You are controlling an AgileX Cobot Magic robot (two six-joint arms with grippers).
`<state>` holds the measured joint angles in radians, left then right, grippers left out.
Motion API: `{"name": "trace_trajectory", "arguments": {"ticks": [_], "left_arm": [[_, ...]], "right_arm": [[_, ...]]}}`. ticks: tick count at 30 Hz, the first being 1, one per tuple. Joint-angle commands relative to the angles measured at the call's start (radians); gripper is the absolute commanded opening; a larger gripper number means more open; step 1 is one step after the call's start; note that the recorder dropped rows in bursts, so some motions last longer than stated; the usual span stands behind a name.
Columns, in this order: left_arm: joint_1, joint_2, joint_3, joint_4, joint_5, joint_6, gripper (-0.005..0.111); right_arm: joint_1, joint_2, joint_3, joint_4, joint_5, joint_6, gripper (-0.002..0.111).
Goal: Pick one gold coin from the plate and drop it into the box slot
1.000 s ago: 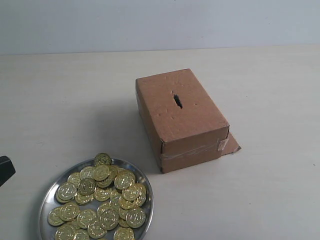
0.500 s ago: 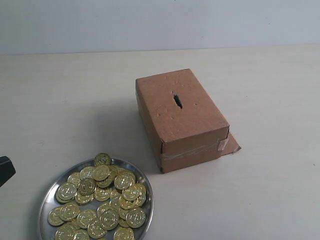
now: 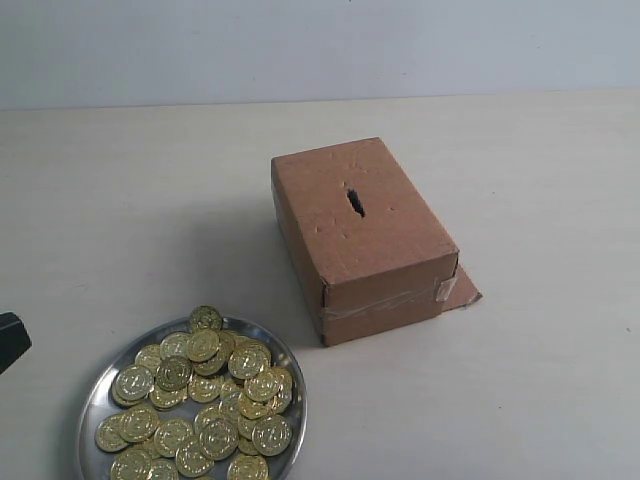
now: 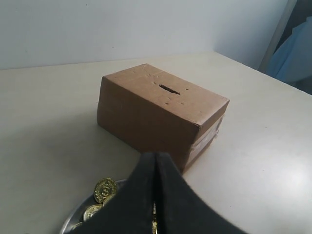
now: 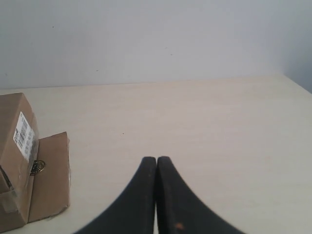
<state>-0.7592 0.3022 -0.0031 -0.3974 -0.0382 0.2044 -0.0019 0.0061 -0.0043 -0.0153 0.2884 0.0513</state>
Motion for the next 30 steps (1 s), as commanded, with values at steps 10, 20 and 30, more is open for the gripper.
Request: {"name": "trace_trajectory", "arguments": {"ticks": [10, 20, 30], "left_arm": [[0.004, -0.017, 0.003, -0.003, -0.004, 0.000, 0.000], [0.387, -0.166, 0.003, 0.070, 0.148, 0.004, 0.000], [0.630, -0.302, 0.003, 0.094, 0.233, 0.004, 0.000]], "right_arm": [[-0.006, -0.006, 0.004, 0.002, -0.014, 0.003, 0.000], [-0.006, -0.006, 0.004, 0.002, -0.014, 0.003, 0.000], [-0.006, -0.006, 0.004, 0.007, -0.014, 0.003, 0.000]]}}
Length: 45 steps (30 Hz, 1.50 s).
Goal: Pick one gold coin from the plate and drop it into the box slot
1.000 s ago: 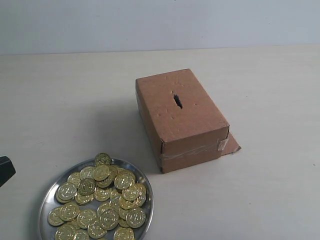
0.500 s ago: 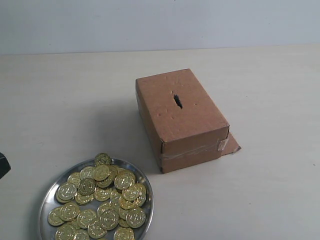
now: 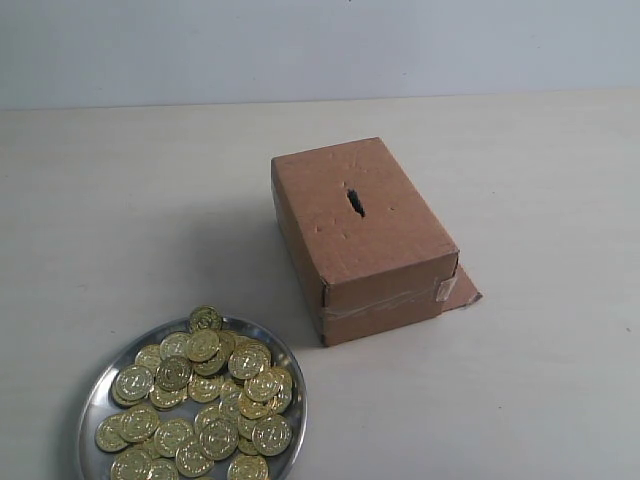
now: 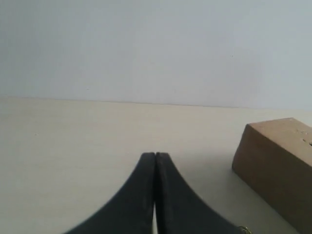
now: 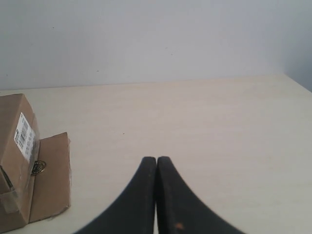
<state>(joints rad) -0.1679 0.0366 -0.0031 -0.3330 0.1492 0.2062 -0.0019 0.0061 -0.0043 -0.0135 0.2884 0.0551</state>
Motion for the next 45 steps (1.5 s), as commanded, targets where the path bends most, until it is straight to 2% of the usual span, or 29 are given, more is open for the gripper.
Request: {"name": "trace_trajectory", "arguments": {"ticks": [1, 8, 21, 28, 45], "left_arm": [[0.048, -0.037, 0.003, 0.032, 0.064, 0.002, 0.000], [0.054, -0.037, 0.003, 0.038, 0.137, 0.002, 0.000], [0.054, -0.037, 0.003, 0.063, 0.155, -0.013, 0.000], [0.058, -0.037, 0.003, 0.287, 0.149, -0.265, 0.000], [0.058, -0.037, 0.003, 0.286, 0.193, -0.258, 0.000]], "right_arm": [[-0.006, -0.006, 0.004, 0.005, -0.014, -0.001, 0.000], [-0.006, -0.006, 0.004, 0.005, -0.014, -0.001, 0.000], [-0.006, -0.006, 0.004, 0.005, -0.014, -0.001, 0.000], [-0.006, -0.006, 0.004, 0.005, -0.014, -0.001, 0.000], [-0.006, -0.006, 0.004, 0.005, -0.014, -0.001, 0.000]]}}
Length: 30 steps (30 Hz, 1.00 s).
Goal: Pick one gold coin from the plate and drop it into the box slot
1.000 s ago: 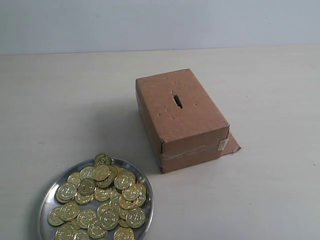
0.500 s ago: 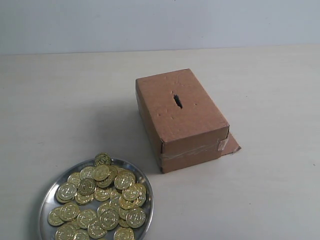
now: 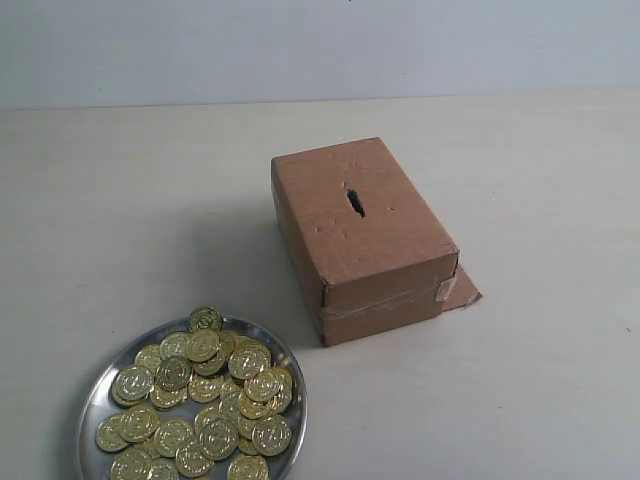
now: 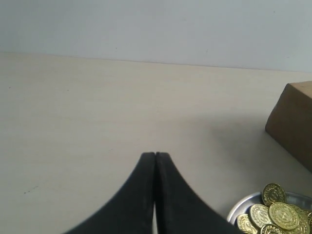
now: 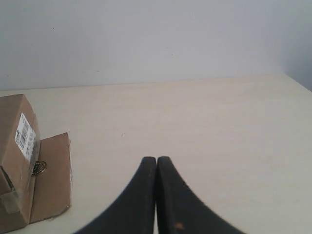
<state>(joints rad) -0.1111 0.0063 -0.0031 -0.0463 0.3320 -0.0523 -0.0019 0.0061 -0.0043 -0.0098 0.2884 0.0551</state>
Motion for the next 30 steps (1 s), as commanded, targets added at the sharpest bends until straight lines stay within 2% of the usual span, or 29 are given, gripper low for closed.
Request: {"name": "trace_trajectory", "arguments": {"ticks": [1, 4, 13, 30], "left_arm": [[0.001, -0.006, 0.003, -0.012, 0.009, 0.020, 0.000], [0.001, -0.006, 0.003, -0.040, 0.009, 0.090, 0.000], [0.001, -0.006, 0.003, -0.044, 0.012, 0.043, 0.000], [0.001, -0.006, 0.003, -0.038, 0.024, 0.052, 0.000]], "right_arm": [[-0.006, -0.006, 0.004, 0.002, -0.014, -0.001, 0.000], [-0.006, -0.006, 0.004, 0.002, -0.014, -0.001, 0.000], [-0.006, -0.006, 0.004, 0.001, -0.026, -0.001, 0.000], [-0.006, -0.006, 0.004, 0.003, -0.025, -0.001, 0.000]]}}
